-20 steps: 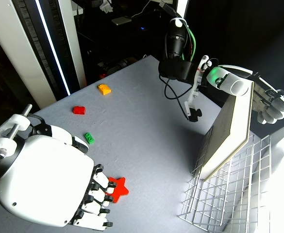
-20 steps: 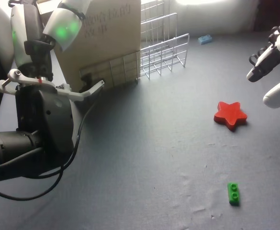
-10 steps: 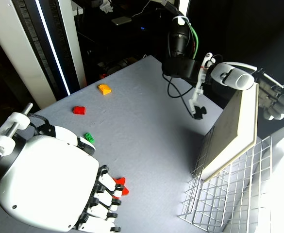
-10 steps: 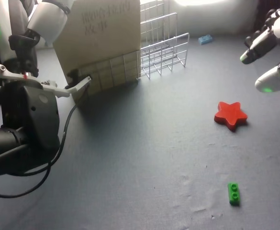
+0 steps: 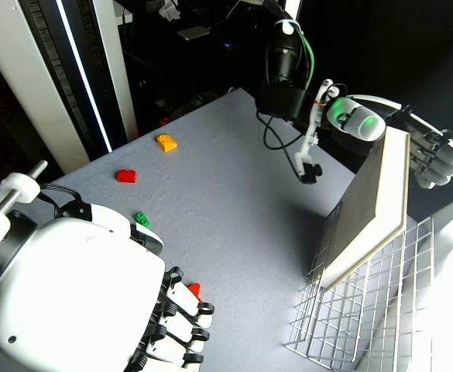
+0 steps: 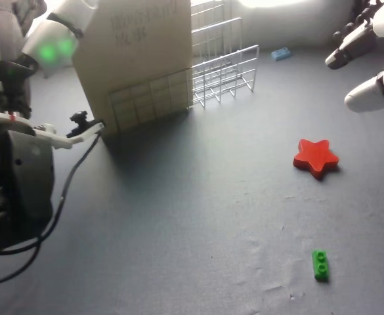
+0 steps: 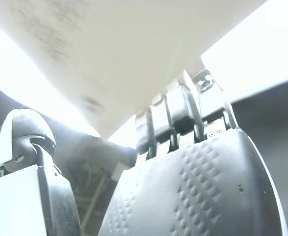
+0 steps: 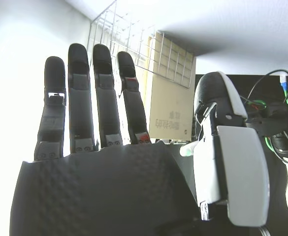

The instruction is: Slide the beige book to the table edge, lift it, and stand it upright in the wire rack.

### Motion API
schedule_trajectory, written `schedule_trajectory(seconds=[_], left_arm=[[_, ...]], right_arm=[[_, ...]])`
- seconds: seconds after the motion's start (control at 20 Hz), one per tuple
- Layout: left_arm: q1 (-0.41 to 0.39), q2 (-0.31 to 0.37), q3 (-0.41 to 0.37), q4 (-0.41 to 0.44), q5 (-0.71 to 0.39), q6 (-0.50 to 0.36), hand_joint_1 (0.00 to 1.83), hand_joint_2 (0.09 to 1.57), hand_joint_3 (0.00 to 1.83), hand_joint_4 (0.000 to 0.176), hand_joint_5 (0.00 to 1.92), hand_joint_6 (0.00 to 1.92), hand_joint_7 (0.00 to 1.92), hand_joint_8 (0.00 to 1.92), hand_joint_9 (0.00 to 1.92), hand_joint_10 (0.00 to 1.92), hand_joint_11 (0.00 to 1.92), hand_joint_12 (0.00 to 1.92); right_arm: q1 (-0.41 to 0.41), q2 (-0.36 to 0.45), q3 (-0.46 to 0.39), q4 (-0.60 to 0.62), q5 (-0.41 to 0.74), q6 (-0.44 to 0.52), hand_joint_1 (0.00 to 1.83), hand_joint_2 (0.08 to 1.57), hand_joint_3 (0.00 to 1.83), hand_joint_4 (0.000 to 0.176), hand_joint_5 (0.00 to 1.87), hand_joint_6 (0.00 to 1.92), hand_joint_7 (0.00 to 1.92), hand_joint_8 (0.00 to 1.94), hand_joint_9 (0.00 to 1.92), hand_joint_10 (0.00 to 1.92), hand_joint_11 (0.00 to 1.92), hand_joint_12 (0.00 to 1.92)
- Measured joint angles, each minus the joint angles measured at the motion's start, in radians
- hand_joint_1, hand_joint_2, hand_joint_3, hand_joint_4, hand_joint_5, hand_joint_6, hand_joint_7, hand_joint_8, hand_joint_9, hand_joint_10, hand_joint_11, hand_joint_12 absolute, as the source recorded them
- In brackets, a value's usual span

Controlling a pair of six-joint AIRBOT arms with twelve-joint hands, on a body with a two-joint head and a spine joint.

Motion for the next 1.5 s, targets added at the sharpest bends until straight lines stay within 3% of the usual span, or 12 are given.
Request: schedule_trajectory(seconds=[0.25,0.3,0.45,0.65,0.9,1.15,1.2,1.25,1.3,1.35,1.4,1.5], left_arm=[[0.033,0.082,-0.033,0.038,0.026,-0.002,0.60,0.99,0.00,0.022,0.39,0.00,0.38,0.00,0.39,0.00,0.00,1.02],[0.054,0.116,-0.048,0.053,0.045,-0.003,0.62,0.99,0.00,0.013,0.41,0.01,0.40,0.01,0.40,0.01,0.04,1.05],[0.123,0.208,-0.062,0.162,0.087,-0.014,0.61,0.99,0.00,0.013,0.40,0.00,0.40,0.00,0.41,0.01,0.03,1.03],[0.202,0.340,-0.094,0.261,0.244,-0.013,0.59,0.99,0.00,0.005,0.43,0.01,0.43,0.00,0.43,0.01,0.05,1.01],[0.282,0.510,-0.163,0.575,0.364,-0.022,0.51,1.02,0.01,0.000,0.50,0.01,0.51,0.01,0.47,0.01,0.10,0.92],[0.322,0.605,-0.183,0.737,0.335,-0.023,0.41,1.11,0.00,0.000,0.80,0.05,0.88,0.08,0.84,0.12,0.34,1.03],[0.325,0.619,-0.184,0.784,0.316,-0.024,0.36,1.17,0.00,0.000,0.99,0.13,1.04,0.22,0.97,0.48,0.58,1.18],[0.325,0.624,-0.184,0.809,0.303,-0.024,0.36,1.17,0.00,0.000,0.99,0.13,1.04,0.22,0.97,0.48,0.58,1.18],[0.325,0.631,-0.184,0.838,0.282,-0.024,0.40,1.25,0.00,0.000,0.95,0.77,0.92,0.96,0.88,1.16,0.74,1.44],[0.325,0.645,-0.194,0.853,0.280,-0.020,0.44,1.25,0.00,0.000,0.93,1.15,0.94,1.25,0.91,1.41,0.81,1.61],[0.325,0.664,-0.209,0.861,0.280,-0.018,0.46,1.24,0.00,0.000,0.94,1.46,0.98,1.48,0.95,1.63,0.83,1.82],[0.325,0.698,-0.228,0.874,0.266,-0.010,0.52,1.23,0.00,0.000,1.00,1.80,1.01,1.86,1.02,1.88,0.95,1.92]], right_arm=[[0.000,-0.002,-0.002,0.000,-0.006,0.000,0.25,1.17,0.00,0.000,0.45,0.00,0.48,0.00,0.47,0.00,0.05,1.01],[0.000,-0.001,-0.002,0.000,-0.007,0.000,0.25,1.17,0.00,0.000,0.46,0.00,0.49,0.00,0.48,0.00,0.05,1.01],[0.000,0.001,-0.002,0.000,-0.006,0.002,0.23,1.18,0.00,0.000,0.44,0.01,0.48,0.01,0.47,0.01,0.03,1.02],[0.000,-0.002,-0.003,0.000,-0.007,0.003,0.22,1.18,0.00,0.000,0.45,0.01,0.49,0.00,0.48,0.01,0.03,1.03],[0.000,-0.002,-0.002,0.000,-0.007,0.003,0.27,1.18,0.00,0.000,0.46,0.01,0.50,0.01,0.49,0.01,0.09,1.10],[0.000,-0.001,-0.003,0.000,-0.007,0.006,0.33,1.19,0.00,0.000,0.70,0.03,0.78,0.03,0.79,0.09,0.32,1.36],[0.000,-0.001,-0.003,0.000,-0.007,0.007,0.35,1.20,0.00,0.000,0.85,0.03,0.95,0.07,0.73,0.82,0.50,1.62],[0.000,-0.001,-0.003,0.000,-0.007,0.007,0.35,1.20,0.00,0.000,0.85,0.03,0.95,0.07,0.73,0.82,0.50,1.62],[0.000,0.002,-0.007,0.000,-0.007,0.007,0.35,1.22,0.00,0.000,0.75,0.79,0.72,1.14,0.66,1.62,0.64,1.90],[0.000,0.004,-0.011,0.000,-0.007,0.008,0.39,1.21,0.00,0.000,0.70,1.22,0.76,1.47,0.77,1.78,0.79,1.92],[0.000,0.004,-0.014,0.000,-0.006,0.009,0.43,1.21,0.00,0.000,0.73,1.41,0.90,1.68,0.97,1.88,1.00,1.92],[0.000,0.004,-0.016,0.000,-0.008,0.009,0.48,1.21,0.00,0.000,0.89,1.85,1.18,1.93,1.33,1.92,1.41,1.92]])
